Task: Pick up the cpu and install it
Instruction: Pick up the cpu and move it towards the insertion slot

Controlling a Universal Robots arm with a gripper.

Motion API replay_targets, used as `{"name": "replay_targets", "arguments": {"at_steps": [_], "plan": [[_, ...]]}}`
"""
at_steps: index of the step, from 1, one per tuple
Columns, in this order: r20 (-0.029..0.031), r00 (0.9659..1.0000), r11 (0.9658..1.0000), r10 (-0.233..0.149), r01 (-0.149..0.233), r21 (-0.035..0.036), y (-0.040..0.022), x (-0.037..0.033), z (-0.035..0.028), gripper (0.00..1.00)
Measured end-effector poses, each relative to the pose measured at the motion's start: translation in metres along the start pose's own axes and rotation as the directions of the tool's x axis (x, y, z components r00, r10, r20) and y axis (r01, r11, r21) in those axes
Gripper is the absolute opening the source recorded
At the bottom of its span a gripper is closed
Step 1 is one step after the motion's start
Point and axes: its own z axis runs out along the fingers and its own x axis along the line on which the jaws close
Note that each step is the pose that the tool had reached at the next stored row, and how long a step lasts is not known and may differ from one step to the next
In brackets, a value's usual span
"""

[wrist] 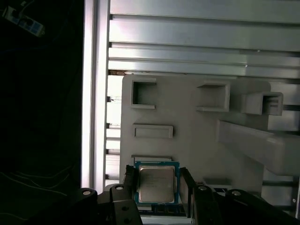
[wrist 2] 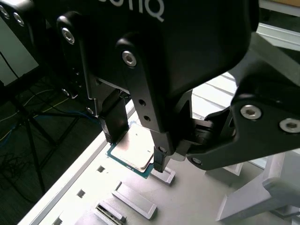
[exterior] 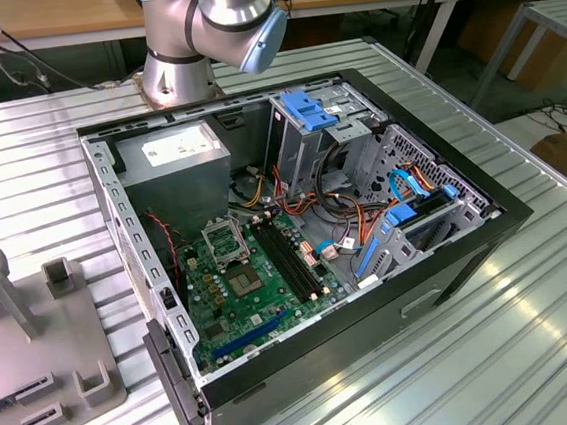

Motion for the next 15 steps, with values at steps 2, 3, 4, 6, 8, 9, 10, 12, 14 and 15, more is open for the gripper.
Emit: {"name": "replay_targets", "arguments": {"at_steps": [2, 3, 4, 6, 8, 9, 10, 12, 14, 15], "plan": [[-0.0001, 1.0, 1.0, 0.0, 0.0, 0.0, 0.0, 0.0, -0.0008, 0.47], [-0.0002, 1.0, 1.0, 0.0, 0.0, 0.0, -0.0001, 0.0, -0.0012, 0.47], [-0.0001, 1.0, 1.0, 0.0, 0.0, 0.0, 0.0, 0.0, -0.0014, 0.47], [-0.0004, 1.0, 1.0, 0.0, 0.0, 0.0001, -0.0001, 0.0, -0.0024, 0.47], [-0.0004, 1.0, 1.0, 0.0, 0.0, 0.0, -0.0001, 0.0, -0.0036, 0.47], [-0.0004, 1.0, 1.0, 0.0, 0.0, -0.0001, -0.0001, 0.0, -0.0043, 0.47], [-0.0004, 1.0, 1.0, 0.0, 0.0, -0.0001, -0.0001, 0.0, -0.0047, 0.47], [-0.0005, 1.0, 1.0, 0.0, 0.0, -0.0001, -0.0001, 0.0, -0.0055, 0.47], [-0.0006, 1.0, 1.0, 0.0, 0.0, -0.0001, -0.0001, 0.0, -0.0061, 0.47], [-0.0007, 1.0, 1.0, 0.0, 0.0, -0.0001, -0.0002, 0.0, -0.0065, 0.47]]}}
